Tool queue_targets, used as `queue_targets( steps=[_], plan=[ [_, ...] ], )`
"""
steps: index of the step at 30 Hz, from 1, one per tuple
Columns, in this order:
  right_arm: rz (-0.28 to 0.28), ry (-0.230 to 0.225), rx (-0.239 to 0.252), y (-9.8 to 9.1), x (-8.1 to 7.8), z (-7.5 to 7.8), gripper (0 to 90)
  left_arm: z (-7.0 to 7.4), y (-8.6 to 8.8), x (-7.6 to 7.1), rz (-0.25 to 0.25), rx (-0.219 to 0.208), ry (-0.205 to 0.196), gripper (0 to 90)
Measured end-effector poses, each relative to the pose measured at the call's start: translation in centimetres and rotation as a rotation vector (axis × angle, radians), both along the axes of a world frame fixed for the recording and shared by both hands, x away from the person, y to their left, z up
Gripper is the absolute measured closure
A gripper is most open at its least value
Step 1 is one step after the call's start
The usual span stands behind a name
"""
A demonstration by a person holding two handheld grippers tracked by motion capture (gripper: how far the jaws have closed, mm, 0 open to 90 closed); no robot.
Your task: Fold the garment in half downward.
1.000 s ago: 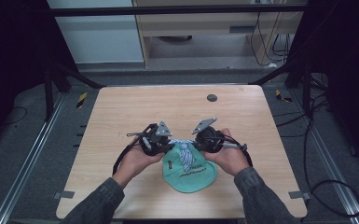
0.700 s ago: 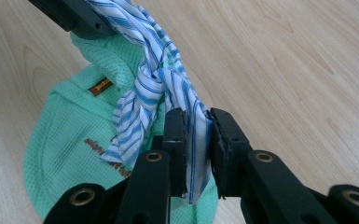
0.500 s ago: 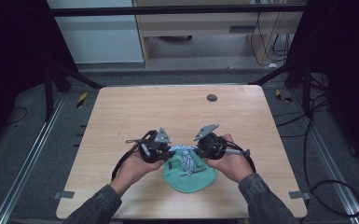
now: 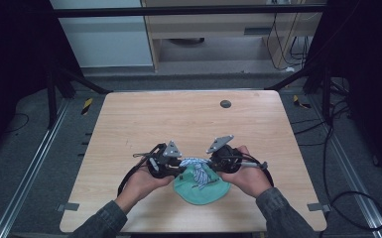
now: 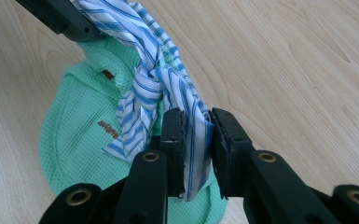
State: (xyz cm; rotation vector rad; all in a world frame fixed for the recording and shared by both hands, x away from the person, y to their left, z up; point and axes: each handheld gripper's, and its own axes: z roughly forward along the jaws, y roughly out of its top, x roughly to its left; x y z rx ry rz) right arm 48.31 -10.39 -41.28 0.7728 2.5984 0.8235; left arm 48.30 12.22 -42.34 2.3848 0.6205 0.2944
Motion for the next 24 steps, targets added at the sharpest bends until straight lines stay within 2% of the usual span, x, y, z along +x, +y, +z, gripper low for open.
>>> queue_targets(
  steps=[10, 20, 24],
  plan=[
    [0.001, 0.003, 0.012, -0.2, -0.6, -0.2, 73.8, 0.0, 0.1, -0.7, -0.003, -0.011, -0.007, 67.3],
    [0.001, 0.007, 0.013, -0.5, -1.0, -0.4, 73.4, 0.1, 0.0, -1.0, -0.008, -0.017, -0.013, 70.7],
    [0.004, 0.009, 0.012, -0.6, -1.2, -0.3, 71.5, 0.1, 0.0, -1.2, -0.007, -0.023, -0.017, 68.2]
  ],
)
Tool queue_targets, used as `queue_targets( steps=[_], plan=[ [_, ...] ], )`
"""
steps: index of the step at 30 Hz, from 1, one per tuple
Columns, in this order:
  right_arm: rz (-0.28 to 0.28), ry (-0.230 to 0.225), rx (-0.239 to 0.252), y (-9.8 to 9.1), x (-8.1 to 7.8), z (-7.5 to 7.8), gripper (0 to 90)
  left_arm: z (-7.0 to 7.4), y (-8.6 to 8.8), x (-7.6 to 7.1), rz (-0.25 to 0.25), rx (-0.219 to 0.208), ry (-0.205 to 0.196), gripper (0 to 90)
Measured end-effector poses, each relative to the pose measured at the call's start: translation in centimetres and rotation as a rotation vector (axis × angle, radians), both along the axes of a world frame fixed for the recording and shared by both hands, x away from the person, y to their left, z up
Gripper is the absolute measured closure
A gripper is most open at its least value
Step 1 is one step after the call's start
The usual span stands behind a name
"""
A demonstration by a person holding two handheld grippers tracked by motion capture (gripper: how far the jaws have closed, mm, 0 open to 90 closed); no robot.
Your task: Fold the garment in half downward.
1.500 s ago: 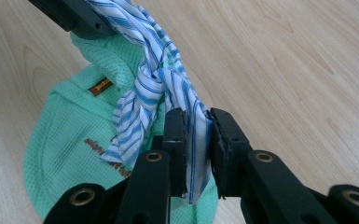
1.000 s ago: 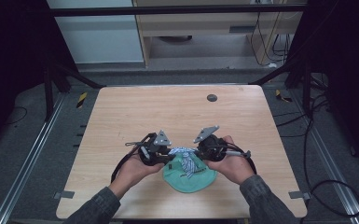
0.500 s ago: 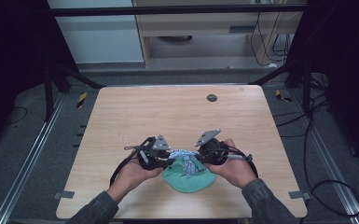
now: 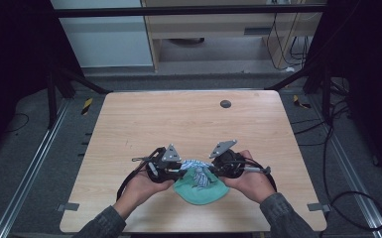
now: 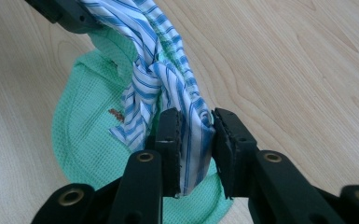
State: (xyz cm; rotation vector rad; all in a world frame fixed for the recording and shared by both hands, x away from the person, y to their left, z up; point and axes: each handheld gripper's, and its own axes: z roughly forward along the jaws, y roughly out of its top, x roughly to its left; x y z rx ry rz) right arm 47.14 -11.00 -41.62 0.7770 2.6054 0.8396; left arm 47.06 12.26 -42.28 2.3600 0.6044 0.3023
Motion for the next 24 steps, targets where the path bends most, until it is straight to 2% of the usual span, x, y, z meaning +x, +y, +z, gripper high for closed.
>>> queue_targets(
  steps=[3, 9, 14, 24],
  plan=[
    [-0.003, 0.003, -0.002, -0.1, 0.0, 0.0, 71.5, 0.1, 0.0, 0.0, 0.0, -0.004, -0.002, 68.5],
    [-0.001, 0.0, 0.0, -0.1, -0.2, 0.0, 72.1, 0.1, 0.0, -0.2, -0.017, 0.008, 0.002, 78.3],
    [0.008, 0.001, 0.004, -0.3, -0.8, -0.1, 69.9, -0.1, 0.0, -0.8, -0.031, 0.006, 0.003, 78.8],
    [0.036, 0.016, 0.002, -0.6, -2.3, -0.6, 73.8, -0.8, 0.0, -2.4, -0.073, 0.015, 0.025, 81.2]
  ],
)
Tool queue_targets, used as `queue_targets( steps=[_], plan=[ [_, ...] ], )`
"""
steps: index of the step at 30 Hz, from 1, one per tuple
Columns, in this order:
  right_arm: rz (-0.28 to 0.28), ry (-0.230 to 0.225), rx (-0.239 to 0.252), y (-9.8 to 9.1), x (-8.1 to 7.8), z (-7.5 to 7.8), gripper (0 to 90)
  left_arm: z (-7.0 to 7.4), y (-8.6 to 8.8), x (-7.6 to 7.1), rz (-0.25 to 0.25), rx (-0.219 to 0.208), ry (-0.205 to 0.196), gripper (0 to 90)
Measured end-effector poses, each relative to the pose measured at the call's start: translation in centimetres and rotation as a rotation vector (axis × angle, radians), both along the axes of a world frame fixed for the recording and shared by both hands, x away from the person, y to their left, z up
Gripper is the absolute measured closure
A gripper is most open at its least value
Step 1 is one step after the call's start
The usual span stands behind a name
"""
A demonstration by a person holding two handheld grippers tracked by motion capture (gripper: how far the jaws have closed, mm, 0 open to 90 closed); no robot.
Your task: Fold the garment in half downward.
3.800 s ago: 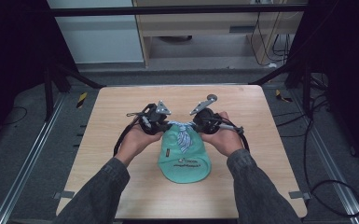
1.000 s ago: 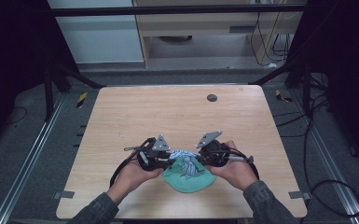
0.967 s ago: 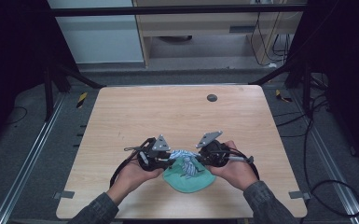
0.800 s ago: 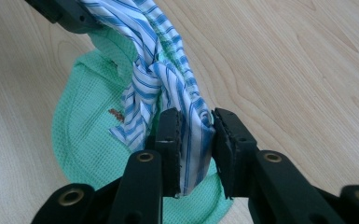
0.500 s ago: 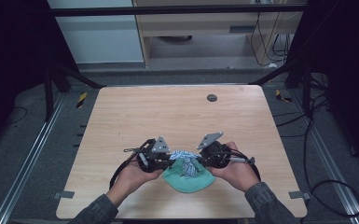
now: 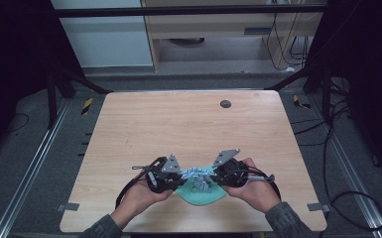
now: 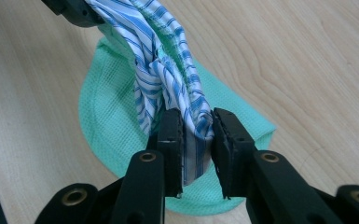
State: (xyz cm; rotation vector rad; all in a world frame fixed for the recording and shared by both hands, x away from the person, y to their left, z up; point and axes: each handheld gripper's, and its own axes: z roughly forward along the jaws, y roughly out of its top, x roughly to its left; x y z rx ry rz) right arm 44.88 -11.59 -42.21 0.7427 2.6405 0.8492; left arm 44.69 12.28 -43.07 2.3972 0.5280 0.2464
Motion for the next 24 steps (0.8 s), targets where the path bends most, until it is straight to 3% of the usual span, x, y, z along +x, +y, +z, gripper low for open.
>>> queue_targets(
  steps=[14, 24],
  plan=[
    [0.022, 0.025, -0.004, 0.3, -1.0, -0.9, 74.1, -1.6, 0.7, -0.7, -0.014, -0.001, 0.051, 83.0],
    [0.038, 0.037, -0.006, 0.3, -1.7, -1.5, 70.3, -2.9, 0.6, -1.5, -0.024, 0.009, 0.062, 73.2]
  ],
)
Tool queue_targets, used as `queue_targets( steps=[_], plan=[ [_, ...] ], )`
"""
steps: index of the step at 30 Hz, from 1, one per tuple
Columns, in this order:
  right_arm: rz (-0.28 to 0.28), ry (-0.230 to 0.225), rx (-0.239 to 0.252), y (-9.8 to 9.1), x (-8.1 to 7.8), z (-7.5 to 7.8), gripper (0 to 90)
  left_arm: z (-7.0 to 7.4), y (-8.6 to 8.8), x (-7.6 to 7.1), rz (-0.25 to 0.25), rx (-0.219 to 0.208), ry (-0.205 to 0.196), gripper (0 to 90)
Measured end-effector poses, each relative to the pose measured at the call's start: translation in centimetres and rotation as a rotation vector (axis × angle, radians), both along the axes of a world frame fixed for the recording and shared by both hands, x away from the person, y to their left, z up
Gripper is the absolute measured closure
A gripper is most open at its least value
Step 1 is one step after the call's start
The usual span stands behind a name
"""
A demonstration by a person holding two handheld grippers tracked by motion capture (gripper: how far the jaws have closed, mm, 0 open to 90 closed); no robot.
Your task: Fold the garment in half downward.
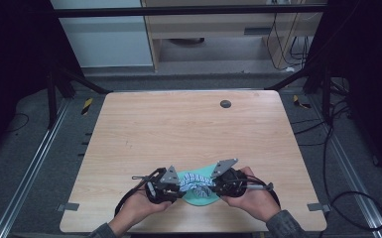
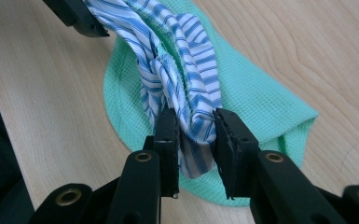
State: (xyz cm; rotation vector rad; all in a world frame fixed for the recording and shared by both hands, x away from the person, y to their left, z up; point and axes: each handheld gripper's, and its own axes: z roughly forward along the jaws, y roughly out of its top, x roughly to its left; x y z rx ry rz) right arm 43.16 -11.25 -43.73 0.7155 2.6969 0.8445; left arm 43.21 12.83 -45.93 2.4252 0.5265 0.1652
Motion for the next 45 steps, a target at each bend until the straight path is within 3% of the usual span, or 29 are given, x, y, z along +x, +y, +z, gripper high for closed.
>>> queue_targets(
  steps=[13, 26, 32, 41, 45],
  plan=[
    [0.014, 0.007, 0.004, -0.2, -0.7, -0.2, 72.4, -0.4, 0.7, -0.5, 0.015, -0.019, -0.009, 74.9],
    [0.045, 0.035, -0.009, 0.1, -1.1, -1.3, 80.7, -1.6, 1.0, -0.4, -0.002, 0.009, -0.002, 83.9],
    [0.036, 0.034, -0.002, 0.4, -0.7, -1.5, 81.0, -1.7, 1.1, 0.4, 0.018, 0.017, -0.008, 85.2],
    [0.002, 0.02, 0.021, 1.1, 0.6, -1.6, 80.9, -1.5, 1.6, 2.8, 0.072, 0.028, -0.037, 85.7],
    [-0.013, 0.008, 0.035, 1.4, 0.9, -1.6, 80.8, -1.7, 2.0, 3.2, 0.088, 0.003, -0.052, 84.5]
  ],
)
